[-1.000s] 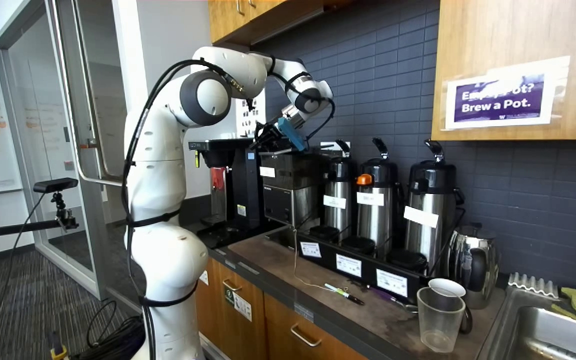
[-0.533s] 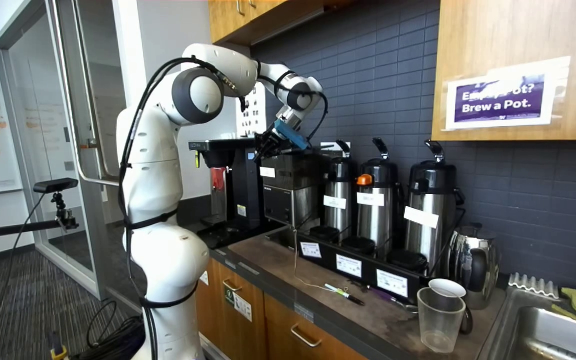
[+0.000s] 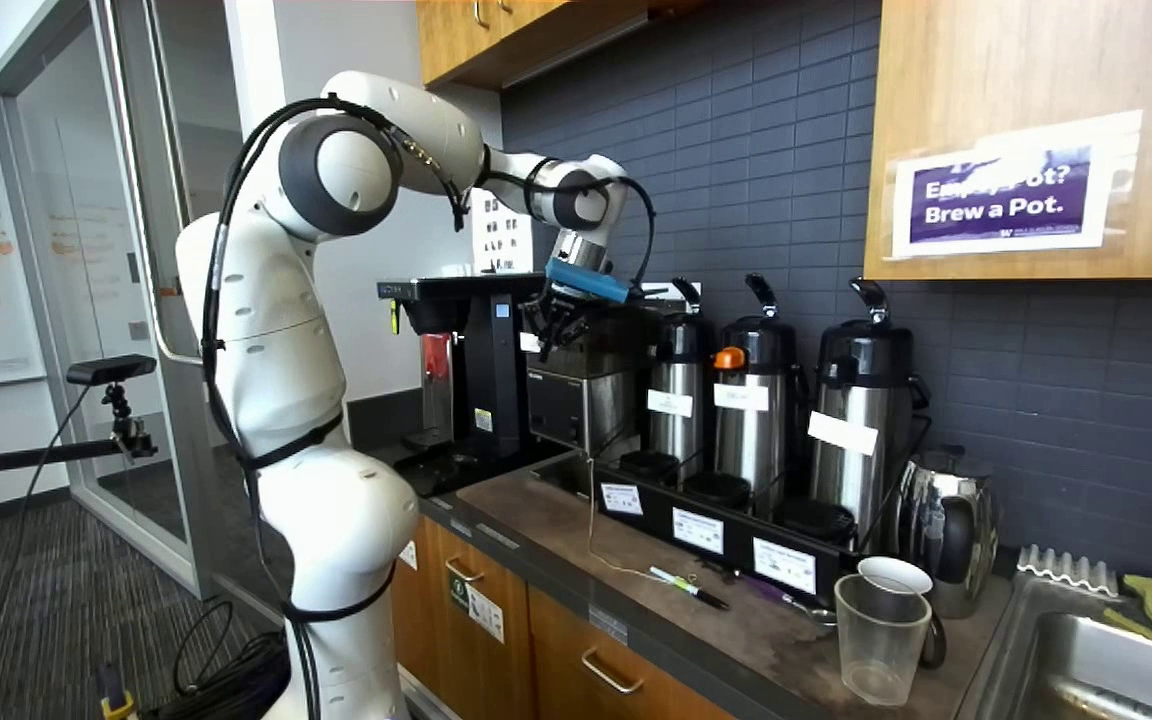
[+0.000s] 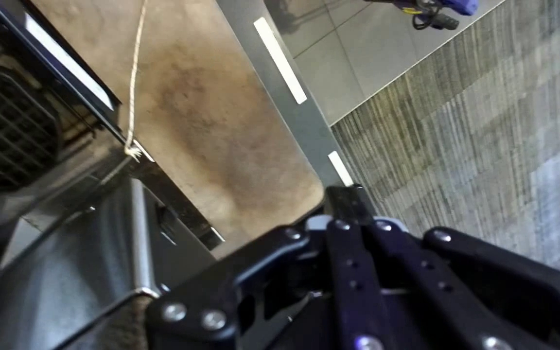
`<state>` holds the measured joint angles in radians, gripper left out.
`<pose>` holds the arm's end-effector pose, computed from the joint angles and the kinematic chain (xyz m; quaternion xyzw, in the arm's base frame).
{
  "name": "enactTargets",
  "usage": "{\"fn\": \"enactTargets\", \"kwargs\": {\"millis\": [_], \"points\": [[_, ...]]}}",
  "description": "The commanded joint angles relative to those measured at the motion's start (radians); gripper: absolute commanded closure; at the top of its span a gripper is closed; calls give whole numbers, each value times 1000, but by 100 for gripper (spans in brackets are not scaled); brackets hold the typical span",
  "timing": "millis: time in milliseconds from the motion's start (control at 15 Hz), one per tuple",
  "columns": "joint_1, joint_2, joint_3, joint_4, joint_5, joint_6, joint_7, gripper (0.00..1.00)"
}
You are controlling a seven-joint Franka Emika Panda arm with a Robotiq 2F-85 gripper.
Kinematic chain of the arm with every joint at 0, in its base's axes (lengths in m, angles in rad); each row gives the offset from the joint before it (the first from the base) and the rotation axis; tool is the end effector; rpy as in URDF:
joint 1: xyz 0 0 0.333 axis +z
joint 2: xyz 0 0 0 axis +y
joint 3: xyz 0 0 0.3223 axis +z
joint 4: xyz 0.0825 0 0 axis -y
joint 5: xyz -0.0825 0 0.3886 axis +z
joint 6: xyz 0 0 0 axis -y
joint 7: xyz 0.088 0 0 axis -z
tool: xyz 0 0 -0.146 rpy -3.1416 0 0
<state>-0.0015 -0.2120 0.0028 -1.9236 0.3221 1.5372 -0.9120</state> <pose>0.4715 0.0478 0.5411 -0.8864 -0.4258 0.0069 0.1813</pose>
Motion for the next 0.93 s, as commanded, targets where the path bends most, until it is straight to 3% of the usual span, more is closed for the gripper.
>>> {"fn": "enactTargets", "kwargs": {"millis": [0,400,667,867], "points": [[-29,-95,-49,-136,-75,115,79,100],[-99,-102,-150,-252,-109,236,236,100],[-121,-140,-148,-376,-142,358,424,100],[-127,-165,-134,-451,-234,389,582,100]]}}
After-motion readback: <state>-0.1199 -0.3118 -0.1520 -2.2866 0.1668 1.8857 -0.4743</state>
